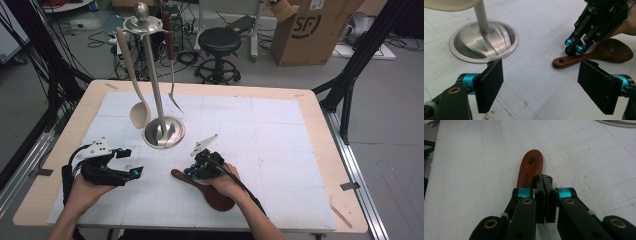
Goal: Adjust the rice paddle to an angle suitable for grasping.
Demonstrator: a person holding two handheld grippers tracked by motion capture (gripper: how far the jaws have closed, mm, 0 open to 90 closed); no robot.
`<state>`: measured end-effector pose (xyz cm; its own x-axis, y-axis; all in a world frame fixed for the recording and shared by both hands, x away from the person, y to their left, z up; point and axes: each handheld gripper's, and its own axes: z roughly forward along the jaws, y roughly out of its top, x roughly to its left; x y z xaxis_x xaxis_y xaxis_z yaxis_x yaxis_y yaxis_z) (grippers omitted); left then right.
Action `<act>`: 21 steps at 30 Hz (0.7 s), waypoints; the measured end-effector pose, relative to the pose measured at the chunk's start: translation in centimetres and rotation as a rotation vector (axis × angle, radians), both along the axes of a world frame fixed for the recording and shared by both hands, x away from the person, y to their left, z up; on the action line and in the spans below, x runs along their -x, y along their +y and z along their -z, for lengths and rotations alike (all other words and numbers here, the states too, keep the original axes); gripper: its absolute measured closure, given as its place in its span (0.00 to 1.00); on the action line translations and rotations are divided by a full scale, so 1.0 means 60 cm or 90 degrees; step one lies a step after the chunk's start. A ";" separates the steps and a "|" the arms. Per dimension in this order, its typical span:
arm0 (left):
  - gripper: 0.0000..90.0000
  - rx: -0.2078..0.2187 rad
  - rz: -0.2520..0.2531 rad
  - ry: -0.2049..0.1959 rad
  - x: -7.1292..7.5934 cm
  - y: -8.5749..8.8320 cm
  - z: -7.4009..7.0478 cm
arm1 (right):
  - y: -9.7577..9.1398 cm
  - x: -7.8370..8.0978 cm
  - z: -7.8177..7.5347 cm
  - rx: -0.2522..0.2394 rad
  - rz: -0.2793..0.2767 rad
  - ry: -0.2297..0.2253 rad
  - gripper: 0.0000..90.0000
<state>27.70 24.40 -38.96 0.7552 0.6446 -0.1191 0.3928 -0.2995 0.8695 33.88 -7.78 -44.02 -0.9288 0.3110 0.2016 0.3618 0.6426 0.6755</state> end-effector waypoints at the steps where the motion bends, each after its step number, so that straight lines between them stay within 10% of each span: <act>1: 0.24 0.002 0.000 0.000 0.000 0.000 0.000 | -0.001 0.000 -0.001 0.002 -0.001 -0.001 0.99; 21: 0.24 0.000 0.003 -0.003 0.000 0.000 0.000 | 0.000 0.012 -0.024 -0.002 0.001 -0.004 0.95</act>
